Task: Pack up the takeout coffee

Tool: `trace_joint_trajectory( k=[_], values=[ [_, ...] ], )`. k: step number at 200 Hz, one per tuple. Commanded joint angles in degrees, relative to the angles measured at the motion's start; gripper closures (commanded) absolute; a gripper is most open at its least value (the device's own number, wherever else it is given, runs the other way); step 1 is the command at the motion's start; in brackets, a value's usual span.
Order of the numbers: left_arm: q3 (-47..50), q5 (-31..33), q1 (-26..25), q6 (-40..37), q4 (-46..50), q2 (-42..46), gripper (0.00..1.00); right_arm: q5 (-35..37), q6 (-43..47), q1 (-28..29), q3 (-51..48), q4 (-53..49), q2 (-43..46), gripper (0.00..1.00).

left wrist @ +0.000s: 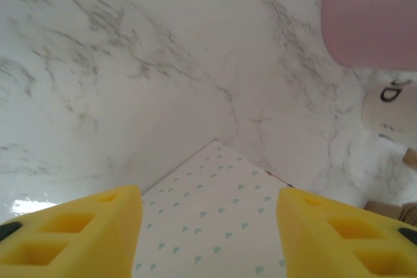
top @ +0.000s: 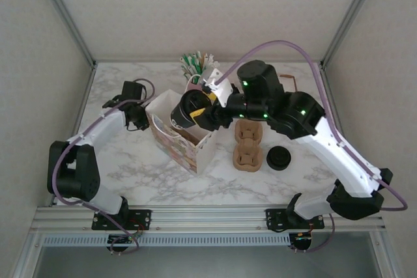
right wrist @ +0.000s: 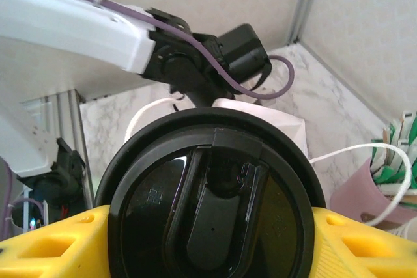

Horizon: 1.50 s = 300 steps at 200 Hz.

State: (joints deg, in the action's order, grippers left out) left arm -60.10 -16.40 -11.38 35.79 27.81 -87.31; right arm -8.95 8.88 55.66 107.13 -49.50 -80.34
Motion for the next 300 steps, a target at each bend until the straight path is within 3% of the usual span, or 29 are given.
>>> trace_joint_trajectory(
  k=[1, 60, 97, 148, 300],
  values=[
    [3.4, 0.7, -2.7, 2.1, -1.1, 3.5, 0.44, 3.6, -1.0, 0.4, 3.4, -4.0, -2.9, 0.38],
    [12.9, 1.7, -6.4, 7.2, -1.9, 15.6, 0.43, 5.7, 0.2, 0.4, 10.7, -11.1, -11.1, 0.38],
    [17.0, 2.5, -11.1, 11.1, -4.1, 20.2, 0.42, 3.3, 4.0, 0.8, 8.1, -12.0, -11.7, 0.39],
    [19.3, 4.8, -13.7, 13.9, -3.0, 25.4, 0.42, -0.5, 7.9, 1.2, 5.4, -14.6, -11.8, 0.41],
    [13.3, 11.2, -14.5, 9.4, 8.3, 32.3, 0.39, 4.2, 4.7, 3.6, 4.8, -16.5, -17.2, 0.42]
  ],
)
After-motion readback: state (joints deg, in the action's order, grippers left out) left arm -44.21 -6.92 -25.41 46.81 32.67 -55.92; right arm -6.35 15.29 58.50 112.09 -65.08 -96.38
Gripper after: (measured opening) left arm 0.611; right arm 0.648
